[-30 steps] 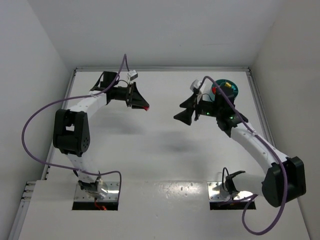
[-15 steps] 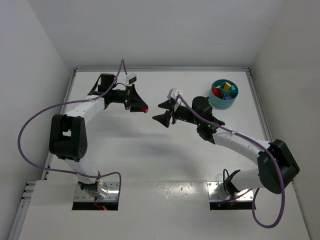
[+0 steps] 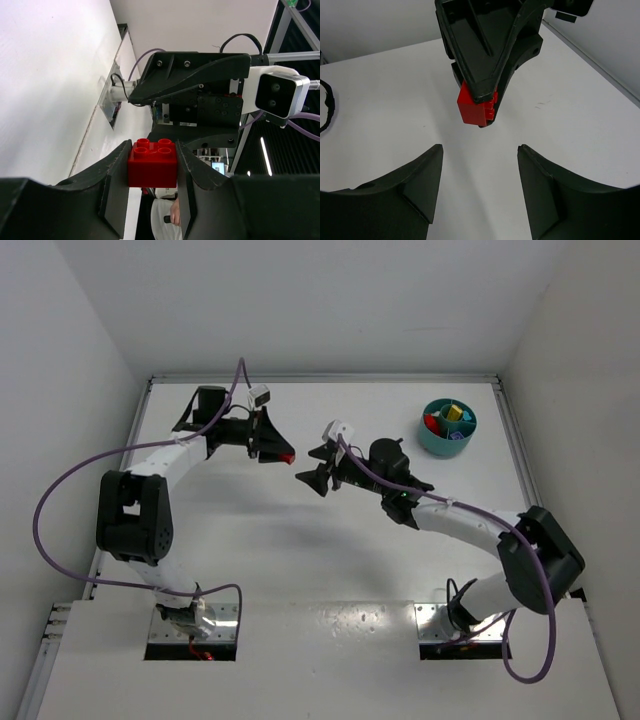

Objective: Sort the legos into containers by color

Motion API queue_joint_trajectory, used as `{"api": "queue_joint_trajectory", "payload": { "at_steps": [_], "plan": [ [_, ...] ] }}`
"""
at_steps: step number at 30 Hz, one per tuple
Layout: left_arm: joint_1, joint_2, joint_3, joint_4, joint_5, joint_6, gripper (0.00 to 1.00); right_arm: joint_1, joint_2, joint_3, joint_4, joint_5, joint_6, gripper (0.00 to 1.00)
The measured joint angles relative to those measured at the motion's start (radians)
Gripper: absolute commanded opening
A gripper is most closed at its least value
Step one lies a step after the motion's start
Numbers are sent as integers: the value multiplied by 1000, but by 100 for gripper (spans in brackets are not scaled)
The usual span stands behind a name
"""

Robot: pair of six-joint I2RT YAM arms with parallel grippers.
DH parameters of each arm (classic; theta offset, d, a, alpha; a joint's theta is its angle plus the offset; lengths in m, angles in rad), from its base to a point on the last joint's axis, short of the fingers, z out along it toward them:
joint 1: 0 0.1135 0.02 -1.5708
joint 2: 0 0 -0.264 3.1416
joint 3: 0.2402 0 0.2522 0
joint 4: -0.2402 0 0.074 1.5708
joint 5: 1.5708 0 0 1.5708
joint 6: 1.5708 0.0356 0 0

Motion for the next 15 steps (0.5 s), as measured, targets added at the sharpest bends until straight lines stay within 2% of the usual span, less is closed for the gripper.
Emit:
{"api": "queue_joint_trajectory", "payload": {
  "at_steps": [15],
  "plan": [
    [-3,-11,-8,19,-36,-7,0,14,22,66,7,23,31,56]
  ]
}}
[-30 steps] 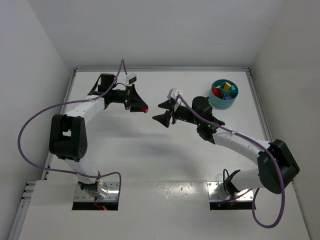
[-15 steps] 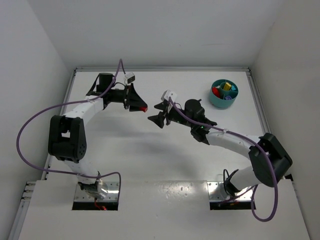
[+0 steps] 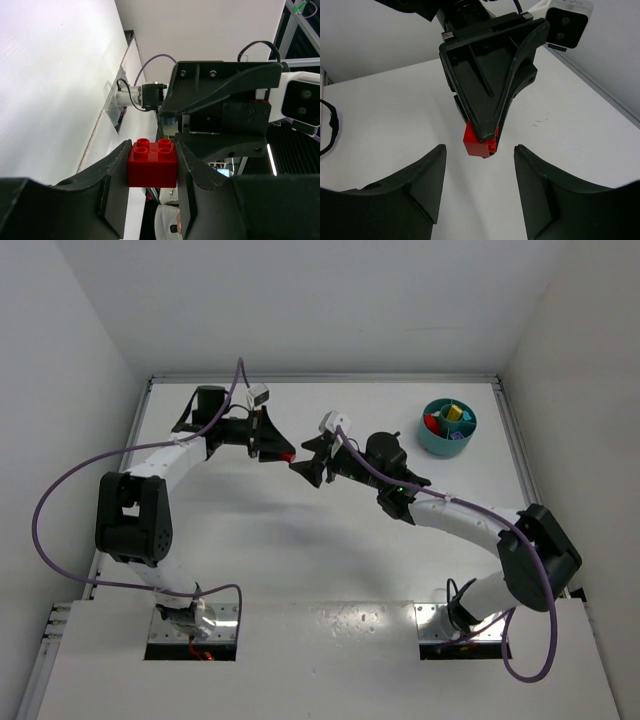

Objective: Sort the legos into containers by color

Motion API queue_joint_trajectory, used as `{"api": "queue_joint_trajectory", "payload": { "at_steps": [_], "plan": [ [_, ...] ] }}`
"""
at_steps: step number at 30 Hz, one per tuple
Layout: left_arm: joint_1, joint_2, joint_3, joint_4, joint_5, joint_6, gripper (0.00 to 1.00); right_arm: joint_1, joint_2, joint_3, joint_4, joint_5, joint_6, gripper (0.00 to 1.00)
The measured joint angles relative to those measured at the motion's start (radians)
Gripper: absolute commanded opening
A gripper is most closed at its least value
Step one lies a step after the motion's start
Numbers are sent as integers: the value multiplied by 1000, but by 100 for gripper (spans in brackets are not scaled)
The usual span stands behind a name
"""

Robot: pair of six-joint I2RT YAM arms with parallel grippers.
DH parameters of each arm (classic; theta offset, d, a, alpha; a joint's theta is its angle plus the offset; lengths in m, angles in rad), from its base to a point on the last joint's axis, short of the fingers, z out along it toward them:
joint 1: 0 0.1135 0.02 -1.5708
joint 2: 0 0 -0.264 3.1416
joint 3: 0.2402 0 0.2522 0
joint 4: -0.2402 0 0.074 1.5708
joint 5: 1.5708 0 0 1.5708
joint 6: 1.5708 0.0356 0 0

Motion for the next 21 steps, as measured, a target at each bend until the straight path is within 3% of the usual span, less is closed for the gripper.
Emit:
{"api": "queue_joint_trajectory", "payload": {
  "at_steps": [5,10,13,16,17,19,21],
  "plan": [
    [-4,0,0,8,-5,-10,0,10,11,22,0,0,0,55],
    [-20,0,0,17,-8,-22,0,21,28,25,-1,0,3,47],
    [-37,0,0,19,-8,-23,0,21,34,25,-1,2,0,37],
    [-44,-2,0,19,-8,-24,0,18,35,25,0,13,-4,21],
    [-44,-3,0,19,-10,-25,0,18,35,25,0,18,-1,11],
    [-44,-4,0,21,-14,-26,0,19,35,25,0,22,-4,4],
    [-44,-6,0,22,-19,-25,10,19,35,25,0,26,-7,0]
  ]
}}
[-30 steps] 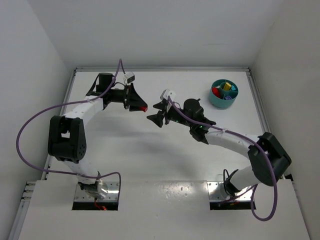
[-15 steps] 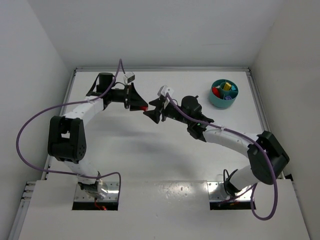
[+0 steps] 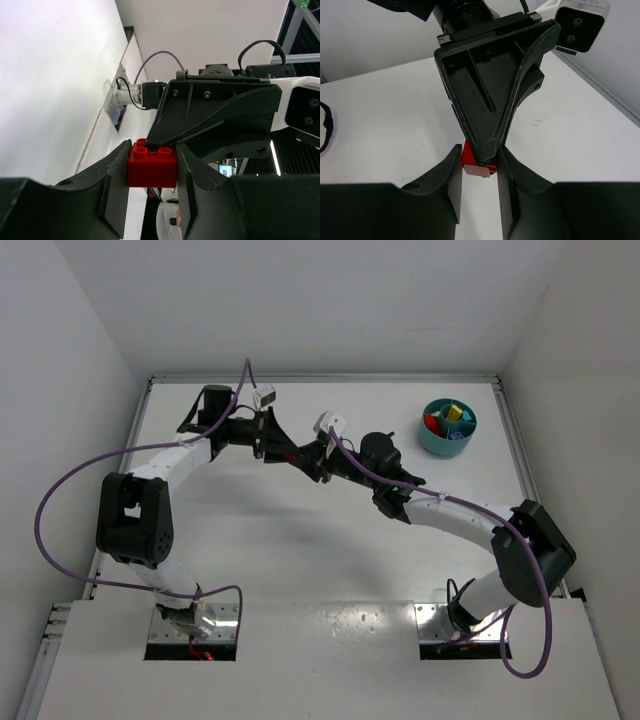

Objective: Sort the legos into containers by color

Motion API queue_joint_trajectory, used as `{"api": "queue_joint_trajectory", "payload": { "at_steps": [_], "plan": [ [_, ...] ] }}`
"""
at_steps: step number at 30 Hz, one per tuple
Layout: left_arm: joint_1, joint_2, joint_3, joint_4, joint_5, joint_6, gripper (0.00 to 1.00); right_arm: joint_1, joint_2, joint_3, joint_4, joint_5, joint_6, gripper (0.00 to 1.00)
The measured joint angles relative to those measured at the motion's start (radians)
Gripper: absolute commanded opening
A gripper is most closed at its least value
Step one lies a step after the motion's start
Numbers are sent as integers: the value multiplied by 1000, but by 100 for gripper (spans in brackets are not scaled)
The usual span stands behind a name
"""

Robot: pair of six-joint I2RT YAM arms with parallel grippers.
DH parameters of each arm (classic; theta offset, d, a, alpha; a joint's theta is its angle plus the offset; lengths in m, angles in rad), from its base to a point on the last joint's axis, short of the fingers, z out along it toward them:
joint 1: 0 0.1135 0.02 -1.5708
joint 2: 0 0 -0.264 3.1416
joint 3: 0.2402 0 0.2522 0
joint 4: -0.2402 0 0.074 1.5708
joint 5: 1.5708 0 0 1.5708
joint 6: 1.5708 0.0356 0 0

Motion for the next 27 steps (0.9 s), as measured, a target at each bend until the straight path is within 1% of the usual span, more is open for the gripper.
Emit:
{"api": "queue_joint_trajectory", "payload": {
  "at_steps": [1,3,4,6,7,8,9,12,15,17,19,21,23,24,27],
  "plan": [
    [0,-2,0,0,-2,3,25,0,0,0,0,0,-2,0],
    [0,-8,0,-1,-14,11,39,0,0,0,-2,3,-13,0],
    [-1,-12,0,-1,-20,16,55,-1,-2,0,-8,3,-18,0],
    [-3,-23,0,-10,-25,41,67,-6,-18,3,-50,8,-35,0],
    [-3,-34,0,-27,-33,61,84,-8,-33,2,-89,13,-51,0],
    [3,-52,0,-50,-44,92,95,-11,-50,0,-126,25,-71,0],
    [8,-71,0,-72,-51,122,100,-19,-79,-10,-171,33,-94,0],
    [41,-128,1,-117,-75,185,100,-51,-207,-58,-308,60,-150,0],
    [108,-163,6,-143,-119,250,100,-92,-332,-69,-472,99,-184,0],
    [146,-166,36,-182,-192,317,100,-126,-388,-60,-583,137,-206,0],
    [164,-166,80,-245,-296,394,100,-172,-410,-33,-702,187,-237,0],
    [158,-166,135,-310,-415,478,100,-238,-404,16,-829,232,-268,0],
    [142,-157,193,-370,-520,542,100,-311,-366,91,-943,256,-297,0],
    [134,-148,222,-392,-560,570,100,-353,-332,143,-1002,263,-311,0],
    [125,-129,260,-426,-629,634,100,-453,-239,260,-1107,263,-345,0]
  ]
}}
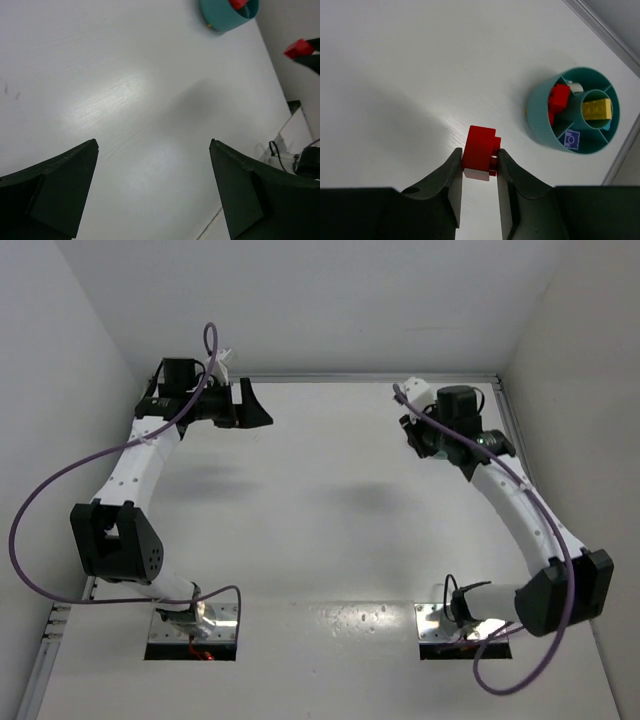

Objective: Sort the legos into containers by color

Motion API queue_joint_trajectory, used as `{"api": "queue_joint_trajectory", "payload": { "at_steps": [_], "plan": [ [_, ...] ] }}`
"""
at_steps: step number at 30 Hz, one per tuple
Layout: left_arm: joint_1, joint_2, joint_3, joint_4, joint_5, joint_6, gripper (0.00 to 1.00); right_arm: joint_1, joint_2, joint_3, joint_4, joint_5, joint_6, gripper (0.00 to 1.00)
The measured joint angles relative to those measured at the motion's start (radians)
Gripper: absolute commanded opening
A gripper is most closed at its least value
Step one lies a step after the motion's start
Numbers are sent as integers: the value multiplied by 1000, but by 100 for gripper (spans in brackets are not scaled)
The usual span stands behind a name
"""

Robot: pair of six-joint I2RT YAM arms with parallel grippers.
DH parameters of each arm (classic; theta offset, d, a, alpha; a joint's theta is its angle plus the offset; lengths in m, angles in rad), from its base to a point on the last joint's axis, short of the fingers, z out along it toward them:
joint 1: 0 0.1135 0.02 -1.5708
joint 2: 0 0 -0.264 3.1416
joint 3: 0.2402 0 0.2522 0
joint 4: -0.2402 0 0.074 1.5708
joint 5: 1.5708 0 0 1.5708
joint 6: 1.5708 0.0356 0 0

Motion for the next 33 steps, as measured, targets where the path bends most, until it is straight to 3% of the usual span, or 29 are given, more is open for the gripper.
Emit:
{"api": "queue_joint_trajectory", "payload": {
  "at_steps": [6,11,22,33],
  "plan": [
    [-11,15,4,-57,-106,63,100,-196,198,193,-133,-45,-23,0],
    [-25,16,5,-69,-140,74,100,-283,314,225,-175,-67,-3,0],
    [-28,39,19,-69,-164,76,100,-364,517,444,-200,-112,52,0],
    [-28,42,19,-68,-175,77,100,-387,598,502,-192,-131,64,0]
  ]
}}
